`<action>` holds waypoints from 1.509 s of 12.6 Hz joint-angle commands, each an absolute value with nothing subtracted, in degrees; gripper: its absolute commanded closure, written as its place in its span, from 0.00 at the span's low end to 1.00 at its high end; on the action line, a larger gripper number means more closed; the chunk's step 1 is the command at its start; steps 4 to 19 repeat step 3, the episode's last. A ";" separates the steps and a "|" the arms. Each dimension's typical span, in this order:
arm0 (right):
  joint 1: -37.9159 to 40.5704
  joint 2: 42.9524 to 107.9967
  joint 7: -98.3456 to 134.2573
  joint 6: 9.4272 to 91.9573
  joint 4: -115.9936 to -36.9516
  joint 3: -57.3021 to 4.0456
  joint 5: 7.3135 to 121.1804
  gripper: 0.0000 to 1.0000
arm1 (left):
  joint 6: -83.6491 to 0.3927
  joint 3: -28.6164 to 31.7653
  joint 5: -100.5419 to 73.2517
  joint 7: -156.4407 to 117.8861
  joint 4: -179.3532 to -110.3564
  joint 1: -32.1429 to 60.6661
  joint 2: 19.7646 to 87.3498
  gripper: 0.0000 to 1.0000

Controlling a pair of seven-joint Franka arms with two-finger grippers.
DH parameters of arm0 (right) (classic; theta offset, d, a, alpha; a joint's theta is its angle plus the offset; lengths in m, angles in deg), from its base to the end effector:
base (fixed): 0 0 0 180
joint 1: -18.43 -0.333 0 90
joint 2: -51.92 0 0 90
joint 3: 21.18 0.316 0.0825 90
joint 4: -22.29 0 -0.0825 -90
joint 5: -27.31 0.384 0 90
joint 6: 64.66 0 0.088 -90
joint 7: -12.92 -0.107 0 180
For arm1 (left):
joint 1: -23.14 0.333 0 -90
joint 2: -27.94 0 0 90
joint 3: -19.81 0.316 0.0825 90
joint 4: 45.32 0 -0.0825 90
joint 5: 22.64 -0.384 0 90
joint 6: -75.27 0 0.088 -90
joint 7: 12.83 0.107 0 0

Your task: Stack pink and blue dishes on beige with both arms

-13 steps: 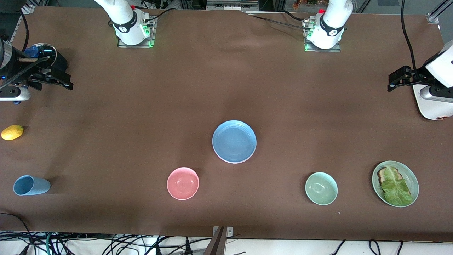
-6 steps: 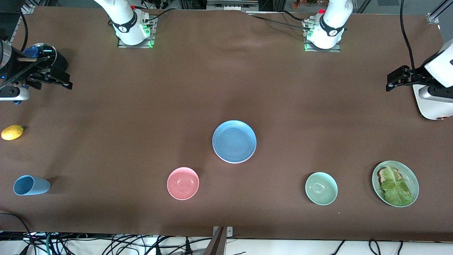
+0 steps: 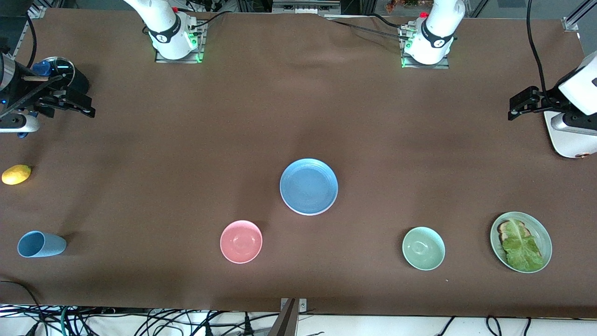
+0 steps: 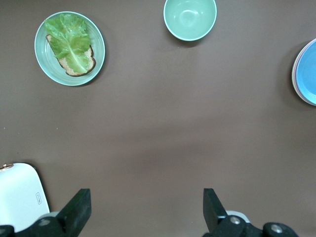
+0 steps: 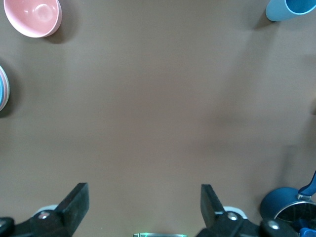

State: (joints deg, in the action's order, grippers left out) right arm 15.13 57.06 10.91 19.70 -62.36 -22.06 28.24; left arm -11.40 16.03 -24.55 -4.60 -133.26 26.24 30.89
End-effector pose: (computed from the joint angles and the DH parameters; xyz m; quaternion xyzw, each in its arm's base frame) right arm 0.5710 0.0264 0.6094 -0.9988 -0.0040 0.0476 0.0056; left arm 0.5638 -0.0020 0.6078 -0.9962 0.0773 0.0377 0.0125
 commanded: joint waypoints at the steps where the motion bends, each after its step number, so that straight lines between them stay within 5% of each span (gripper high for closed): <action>1: 15.96 56.05 11.78 19.36 -63.06 -21.27 27.40 0.00 | -11.04 15.95 -23.60 -4.74 -132.95 26.30 30.84 0.00; 19: 15.96 56.05 11.70 18.84 -63.23 -21.27 27.40 0.00 | -11.04 15.95 -23.60 -4.74 -132.95 26.21 30.84 0.00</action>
